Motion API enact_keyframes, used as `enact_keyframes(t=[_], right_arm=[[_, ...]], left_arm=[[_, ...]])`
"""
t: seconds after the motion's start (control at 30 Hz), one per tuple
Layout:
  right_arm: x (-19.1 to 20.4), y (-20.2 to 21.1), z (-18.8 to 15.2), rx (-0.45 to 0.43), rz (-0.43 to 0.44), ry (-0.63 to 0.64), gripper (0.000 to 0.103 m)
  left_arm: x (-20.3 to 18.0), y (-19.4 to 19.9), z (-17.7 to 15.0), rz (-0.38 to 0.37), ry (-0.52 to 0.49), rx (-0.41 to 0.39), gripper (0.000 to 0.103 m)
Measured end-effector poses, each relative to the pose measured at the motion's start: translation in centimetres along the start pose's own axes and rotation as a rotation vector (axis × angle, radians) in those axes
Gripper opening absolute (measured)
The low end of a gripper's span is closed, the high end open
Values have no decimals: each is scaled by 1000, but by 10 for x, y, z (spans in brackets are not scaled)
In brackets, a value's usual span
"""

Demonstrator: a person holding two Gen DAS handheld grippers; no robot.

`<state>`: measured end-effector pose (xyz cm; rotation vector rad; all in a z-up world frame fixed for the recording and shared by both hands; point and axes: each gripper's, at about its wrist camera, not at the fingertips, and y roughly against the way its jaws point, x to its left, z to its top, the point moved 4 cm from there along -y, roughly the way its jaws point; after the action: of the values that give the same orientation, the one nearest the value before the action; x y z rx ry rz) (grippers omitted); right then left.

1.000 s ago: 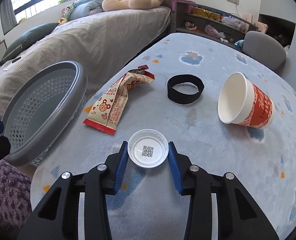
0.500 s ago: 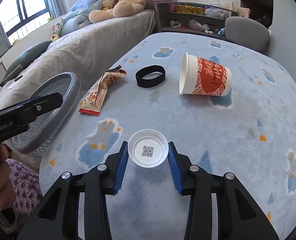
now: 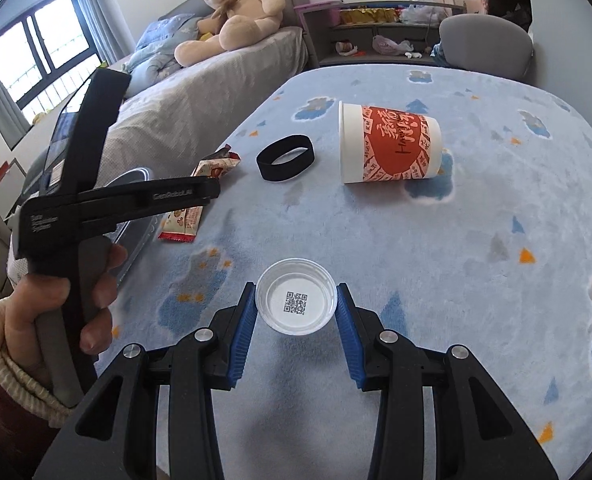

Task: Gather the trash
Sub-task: 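Grasp the red-white snack wrapper with the left gripper while the right holds the cap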

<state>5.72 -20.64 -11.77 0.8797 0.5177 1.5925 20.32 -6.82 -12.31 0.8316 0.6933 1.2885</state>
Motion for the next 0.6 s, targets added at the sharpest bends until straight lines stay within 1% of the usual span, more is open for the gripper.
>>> enact_keyframes(t=[0.1,0.2,0.33,0.4,0.47,0.5,0.53,0.6], right_arm=[[-1,1,-1,0,13,-3,39],[-3,2,-1,0,20,-8,39],[-5,3,-2,2,28,-18,39],[-6,4,-1,0,30,-19,39],[-7,5,0,-2,33,-19,39],[-7,4,0,-2,33,-20,39],[-7,4,0,-2,33,-21,39],[-8,4,0,0,32,-21,39]], left_arm=[[-3,-12,5,17,-4,17,70],[-5,-19,7,40,-14,15,70],[-7,-27,10,39,-19,18,69],[-6,-28,11,32,-15,11,65],[-6,-27,11,16,-12,11,51],[-6,-25,10,14,-10,10,46],[-6,-23,8,13,-11,10,38],[-6,-20,4,1,-10,15,38]])
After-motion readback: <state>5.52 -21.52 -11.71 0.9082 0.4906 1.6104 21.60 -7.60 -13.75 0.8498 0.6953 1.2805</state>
